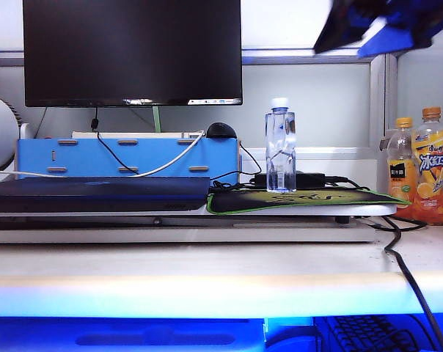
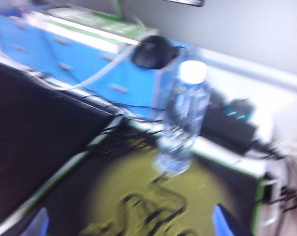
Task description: Pick up the mineral water bottle and place it on the laptop.
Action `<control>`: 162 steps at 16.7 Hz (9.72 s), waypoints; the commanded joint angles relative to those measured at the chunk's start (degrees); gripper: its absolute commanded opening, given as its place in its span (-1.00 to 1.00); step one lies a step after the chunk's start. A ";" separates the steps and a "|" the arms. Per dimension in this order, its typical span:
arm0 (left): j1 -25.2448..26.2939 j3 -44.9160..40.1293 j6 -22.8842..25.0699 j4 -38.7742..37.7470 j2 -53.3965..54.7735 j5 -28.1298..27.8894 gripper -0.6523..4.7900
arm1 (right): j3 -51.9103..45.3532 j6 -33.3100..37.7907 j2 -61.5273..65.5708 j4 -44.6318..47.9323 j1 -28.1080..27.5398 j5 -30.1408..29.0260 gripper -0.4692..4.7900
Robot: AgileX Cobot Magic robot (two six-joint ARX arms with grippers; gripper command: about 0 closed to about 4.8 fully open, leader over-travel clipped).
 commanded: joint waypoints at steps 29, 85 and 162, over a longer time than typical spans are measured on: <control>0.02 -0.02 0.09 -0.35 -0.13 0.37 -0.77 | 49.86 1.36 55.65 5.18 0.57 4.92 1.00; 0.02 -0.02 0.07 -0.35 -0.13 0.42 -0.77 | 68.04 1.05 62.45 -16.11 21.99 -11.61 -0.75; 0.02 -0.02 0.09 -0.35 -0.13 0.39 -0.77 | -46.69 10.45 -68.13 -21.77 -12.41 6.38 -0.81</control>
